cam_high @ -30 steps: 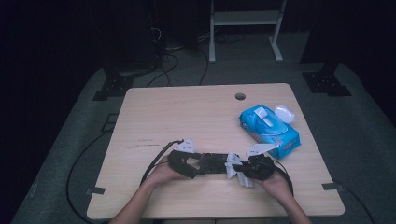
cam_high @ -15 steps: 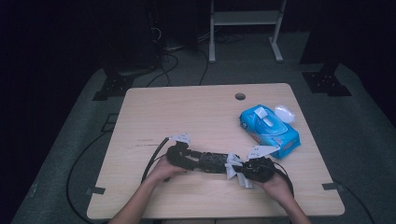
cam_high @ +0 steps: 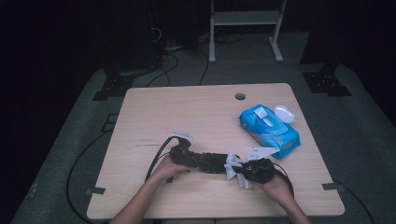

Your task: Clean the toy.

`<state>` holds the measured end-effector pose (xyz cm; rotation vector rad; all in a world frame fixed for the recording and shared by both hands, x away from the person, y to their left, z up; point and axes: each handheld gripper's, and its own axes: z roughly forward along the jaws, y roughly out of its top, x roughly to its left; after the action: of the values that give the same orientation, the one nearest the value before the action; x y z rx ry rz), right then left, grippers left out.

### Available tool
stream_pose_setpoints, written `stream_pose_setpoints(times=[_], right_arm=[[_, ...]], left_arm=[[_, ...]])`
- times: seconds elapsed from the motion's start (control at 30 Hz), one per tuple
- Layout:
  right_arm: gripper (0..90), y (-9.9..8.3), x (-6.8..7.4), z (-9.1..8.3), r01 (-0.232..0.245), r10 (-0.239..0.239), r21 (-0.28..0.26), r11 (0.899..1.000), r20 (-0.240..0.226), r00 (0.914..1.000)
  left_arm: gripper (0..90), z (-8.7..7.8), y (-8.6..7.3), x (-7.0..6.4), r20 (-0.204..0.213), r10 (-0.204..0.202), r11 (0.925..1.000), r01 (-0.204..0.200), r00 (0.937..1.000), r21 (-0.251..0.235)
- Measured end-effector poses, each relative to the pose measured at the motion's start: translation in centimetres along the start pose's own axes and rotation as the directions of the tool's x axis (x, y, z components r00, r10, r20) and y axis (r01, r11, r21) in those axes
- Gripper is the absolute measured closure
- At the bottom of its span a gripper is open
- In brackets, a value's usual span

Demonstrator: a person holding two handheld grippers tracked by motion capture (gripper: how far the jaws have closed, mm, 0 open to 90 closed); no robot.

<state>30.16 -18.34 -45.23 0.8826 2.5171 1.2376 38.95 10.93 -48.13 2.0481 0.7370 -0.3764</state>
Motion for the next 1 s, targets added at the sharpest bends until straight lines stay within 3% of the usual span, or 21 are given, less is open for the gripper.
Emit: stream_pose_setpoints(times=[0.1, 0.23, 0.37, 0.67, 1.0], right_arm=[[81.6, 0.0, 0.1, 0.0, 0.006, -0.006, 0.001, 1.0, 0.004, 1.0], [81.6, 0.0, 0.4, -0.1, 0.016, -0.016, -0.002, 1.0, 0.0, 0.9999], [81.6, -0.1, 0.8, -0.1, 0.033, -0.033, -0.003, 0.999, 0.016, 0.9993], [81.7, -0.7, 1.1, -0.4, 0.014, -0.014, -0.035, 0.999, 0.015, 0.9998], [82.0, -1.2, 1.8, -0.6, 0.023, -0.023, -0.024, 0.999, 0.002, 0.9997]], left_arm=[[36.9, 0.1, 0.0, 0.0, -0.009, 0.014, 0.9999, -0.014, 0.9999, -0.003], [38.1, 0.0, 0.0, -0.5, -0.043, 0.073, 0.9972, -0.072, 0.9964, 0.02], [38.5, -0.1, -0.2, -0.7, -0.054, 0.092, 0.9956, -0.091, 0.9943, 0.022], [39.3, -0.2, -0.3, -1.8, -0.095, 0.176, 0.9843, -0.173, 0.9799, 0.037], [45.5, -0.5, -0.6, -2.9, -0.136, 0.224, 0.9743, -0.225, 0.965, 0.01]])
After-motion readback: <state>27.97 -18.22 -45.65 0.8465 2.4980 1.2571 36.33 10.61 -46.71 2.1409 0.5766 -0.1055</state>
